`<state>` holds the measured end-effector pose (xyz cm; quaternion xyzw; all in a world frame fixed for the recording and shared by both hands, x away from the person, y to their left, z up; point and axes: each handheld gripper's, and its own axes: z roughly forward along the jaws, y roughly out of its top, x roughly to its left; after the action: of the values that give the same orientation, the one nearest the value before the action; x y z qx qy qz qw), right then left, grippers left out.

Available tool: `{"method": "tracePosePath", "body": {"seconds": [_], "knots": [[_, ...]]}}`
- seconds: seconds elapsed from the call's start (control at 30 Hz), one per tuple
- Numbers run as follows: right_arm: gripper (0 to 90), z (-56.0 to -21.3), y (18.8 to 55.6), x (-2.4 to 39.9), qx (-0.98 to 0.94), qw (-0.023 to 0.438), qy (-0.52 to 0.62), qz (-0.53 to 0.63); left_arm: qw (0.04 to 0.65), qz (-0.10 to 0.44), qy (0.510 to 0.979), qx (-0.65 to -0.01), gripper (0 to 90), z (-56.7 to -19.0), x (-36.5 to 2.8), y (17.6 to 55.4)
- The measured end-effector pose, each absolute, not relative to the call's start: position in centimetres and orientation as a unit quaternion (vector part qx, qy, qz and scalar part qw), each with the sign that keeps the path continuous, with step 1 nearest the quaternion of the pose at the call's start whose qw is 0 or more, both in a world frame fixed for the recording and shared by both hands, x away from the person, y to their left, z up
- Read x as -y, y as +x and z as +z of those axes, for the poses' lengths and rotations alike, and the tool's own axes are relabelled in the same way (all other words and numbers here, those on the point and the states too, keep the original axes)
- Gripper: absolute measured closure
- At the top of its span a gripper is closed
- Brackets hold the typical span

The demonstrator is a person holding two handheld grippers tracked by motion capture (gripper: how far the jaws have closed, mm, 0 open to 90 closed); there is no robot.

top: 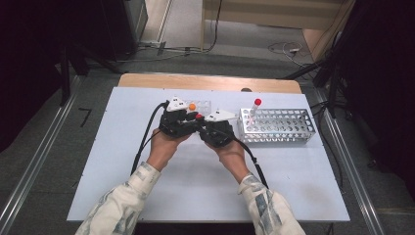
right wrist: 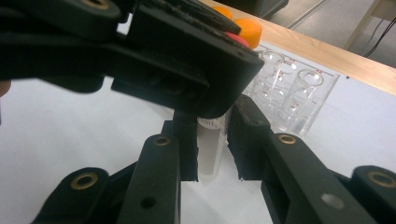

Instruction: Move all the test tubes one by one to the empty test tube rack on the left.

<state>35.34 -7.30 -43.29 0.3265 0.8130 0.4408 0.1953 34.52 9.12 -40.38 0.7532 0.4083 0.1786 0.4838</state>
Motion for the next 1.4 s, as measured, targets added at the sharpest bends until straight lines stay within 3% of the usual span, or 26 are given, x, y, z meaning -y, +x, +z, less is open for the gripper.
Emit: {"method": "tracePosePath", "body": {"seconds": [0.17,0.33,0.47,1.4], "knots": [[64.1,-43.1,35.3,7.4,-0.813,0.191,0.325,0.444,0.487,0.182,0.749,-0.411,70.0,-40.2,-9.3,34.5],[47.3,-43.1,35.3,7.7,-0.820,0.183,0.321,0.436,0.487,0.186,0.747,-0.412,70.1,-39.8,-9.9,34.5],[42.4,-43.0,35.2,8.1,-0.823,0.183,0.318,0.434,0.486,0.191,0.742,-0.420,70.1,-39.5,-10.6,34.6],[40.3,-43.1,34.9,11.2,-0.813,0.189,0.336,0.436,0.467,0.243,0.714,-0.461,70.1,-35.8,-14.3,36.6]]}}
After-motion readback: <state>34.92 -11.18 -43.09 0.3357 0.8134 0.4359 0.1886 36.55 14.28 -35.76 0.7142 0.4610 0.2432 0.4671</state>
